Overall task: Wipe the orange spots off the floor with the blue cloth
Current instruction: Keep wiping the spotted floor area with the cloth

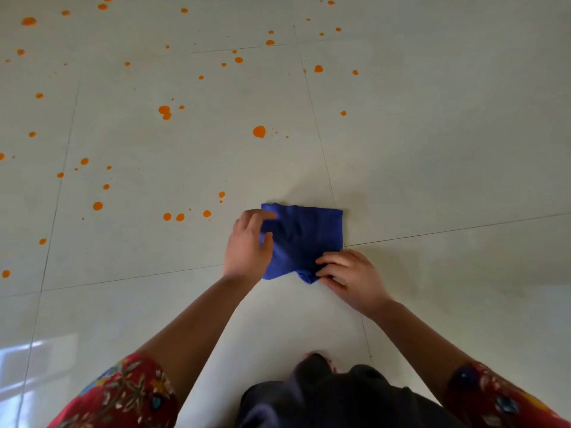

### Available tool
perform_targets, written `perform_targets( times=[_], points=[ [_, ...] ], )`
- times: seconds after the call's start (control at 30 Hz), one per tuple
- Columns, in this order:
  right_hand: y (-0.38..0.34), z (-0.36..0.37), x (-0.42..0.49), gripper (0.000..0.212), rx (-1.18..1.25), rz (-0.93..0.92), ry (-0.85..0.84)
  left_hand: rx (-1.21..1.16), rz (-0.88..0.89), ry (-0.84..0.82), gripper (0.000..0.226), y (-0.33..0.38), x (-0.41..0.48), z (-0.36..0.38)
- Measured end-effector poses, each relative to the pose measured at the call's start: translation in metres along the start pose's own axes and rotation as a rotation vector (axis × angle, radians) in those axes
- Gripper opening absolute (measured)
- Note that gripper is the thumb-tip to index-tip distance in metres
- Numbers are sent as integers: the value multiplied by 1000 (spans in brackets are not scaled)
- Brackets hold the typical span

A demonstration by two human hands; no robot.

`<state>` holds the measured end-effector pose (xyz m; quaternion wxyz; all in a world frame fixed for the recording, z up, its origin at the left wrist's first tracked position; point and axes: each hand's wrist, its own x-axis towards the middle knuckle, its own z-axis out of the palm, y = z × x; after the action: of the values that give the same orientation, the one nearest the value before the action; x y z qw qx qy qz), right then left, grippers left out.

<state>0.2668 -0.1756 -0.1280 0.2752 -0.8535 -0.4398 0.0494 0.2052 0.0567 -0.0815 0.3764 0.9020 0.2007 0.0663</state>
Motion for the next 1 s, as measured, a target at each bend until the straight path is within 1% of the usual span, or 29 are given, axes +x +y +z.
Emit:
perform_targets(
  times=[0.03,0.07,0.1,0.13,0.17,0.2,0.23,0.27,0.3,0.37,0.4,0.43,0.47,0.5,0.53,0.57,0.6,0.63,0.67,0.7,0.77,0.8,0.83,0.87,0.93,0.97,1.0],
  points=[
    [-4,-7,7,13,178,86,-5,-46,99,-40,32,0,-2,1],
    [-10,-17,15,12,388,196,1,-110,150,-81,28,3,-3,0],
    [-15,-27,23,9,593,298,10,-190,157,-124,25,8,-3,-3],
    [-20,-37,31,6,754,370,24,-279,127,-176,27,14,-3,-6],
    [-22,-46,39,6,838,417,57,-383,71,-236,31,20,-2,-9],
    [-24,-54,46,8,863,441,92,-477,18,-296,35,26,-1,-12],
    [-24,-61,53,10,861,458,119,-521,-19,-356,38,30,2,-14],
    [-25,-64,59,11,857,470,134,-504,-36,-404,37,32,4,-15],
    [-26,-68,65,12,850,479,145,-432,-39,-434,34,34,8,-16],
    [-29,-75,75,10,834,511,155,-203,-57,-452,25,34,15,-17],
    [-31,-80,80,10,831,538,173,-162,-82,-449,18,35,18,-19],
    [-29,-85,84,10,849,568,219,-215,-118,-455,13,33,21,-22],
    [-26,-91,90,9,922,603,287,-359,-152,-464,11,33,25,-26],
    [-21,-93,91,7,1067,660,335,-525,-202,-462,12,32,29,-32],
    [-13,-94,93,16,1245,735,333,-669,-252,-438,19,33,35,-36],
    [-3,-91,92,33,1391,830,287,-775,-314,-411,28,33,41,-37],
    [2,-85,88,48,1468,921,194,-848,-399,-400,33,32,45,-36],
    [6,-76,83,58,1443,997,88,-873,-499,-412,35,32,48,-33],
    [9,-65,77,59,1365,1052,-5,-838,-591,-429,36,31,49,-28],
    [11,-56,70,54,1248,1081,-77,-733,-623,-461,34,29,47,-23],
    [9,-50,65,36,1063,1042,-145,-465,-530,-533,29,25,43,-15],
    [7,-50,65,30,1024,1011,-142,-398,-491,-520,29,24,41,-12],
    [5,-53,66,25,998,987,-125,-395,-495,-476,29,25,41,-11],
    [1,-58,66,21,996,969,-101,-451,-524,-423,26,27,41,-12],
    [-3,-70,71,17,1064,900,-30,-680,-579,-333,18,35,46,-19],
    [-5,-79,74,18,1139,855,5,-806,-592,-307,15,40,50,-24],
    [-8,-87,77,23,1220,829,33,-895,-593,-287,13,44,54,-27]
  ],
)
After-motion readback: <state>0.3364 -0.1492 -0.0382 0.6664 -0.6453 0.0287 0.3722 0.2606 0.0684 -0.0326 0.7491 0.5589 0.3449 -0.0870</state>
